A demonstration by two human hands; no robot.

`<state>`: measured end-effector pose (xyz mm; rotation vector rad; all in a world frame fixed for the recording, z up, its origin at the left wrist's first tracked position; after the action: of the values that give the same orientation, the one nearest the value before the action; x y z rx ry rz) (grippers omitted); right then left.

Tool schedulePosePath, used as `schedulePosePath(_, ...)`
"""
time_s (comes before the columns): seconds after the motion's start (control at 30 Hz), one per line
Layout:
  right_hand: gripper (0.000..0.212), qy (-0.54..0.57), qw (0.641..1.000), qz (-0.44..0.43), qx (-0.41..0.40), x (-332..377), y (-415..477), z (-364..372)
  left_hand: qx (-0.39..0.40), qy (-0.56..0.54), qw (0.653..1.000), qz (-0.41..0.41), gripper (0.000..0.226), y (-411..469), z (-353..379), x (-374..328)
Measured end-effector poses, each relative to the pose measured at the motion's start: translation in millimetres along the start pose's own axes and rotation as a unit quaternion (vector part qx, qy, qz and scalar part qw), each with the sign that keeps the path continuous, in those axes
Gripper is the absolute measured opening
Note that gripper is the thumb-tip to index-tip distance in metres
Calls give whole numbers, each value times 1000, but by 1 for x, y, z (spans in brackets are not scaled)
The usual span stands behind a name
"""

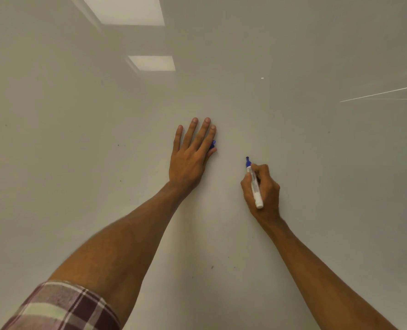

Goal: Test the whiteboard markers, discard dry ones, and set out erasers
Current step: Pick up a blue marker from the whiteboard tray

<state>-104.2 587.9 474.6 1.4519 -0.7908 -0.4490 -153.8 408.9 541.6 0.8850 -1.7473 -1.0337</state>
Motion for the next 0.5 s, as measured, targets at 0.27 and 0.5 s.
schedulePosePath(0.27, 20, -13, 998, 60, 12, -14, -45, -8, 8, 5, 1000, 14, 47, 2, -8, 3)
schedulePosePath(0.5, 21, -111, 982, -23, 153, 0, -68, -3, 66, -8, 997, 36, 47, -28, -14, -27)
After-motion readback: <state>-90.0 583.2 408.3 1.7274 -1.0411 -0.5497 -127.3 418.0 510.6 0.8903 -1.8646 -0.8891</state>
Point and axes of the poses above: each hand's wrist, its own y-axis towards the middle knuckle, its own z-axis out of the palm, x = y × z, the point moved 5 cm from there along y, towards the middle knuckle, and after that the axes turned 7 degrees about x, right-handed, at the moved point
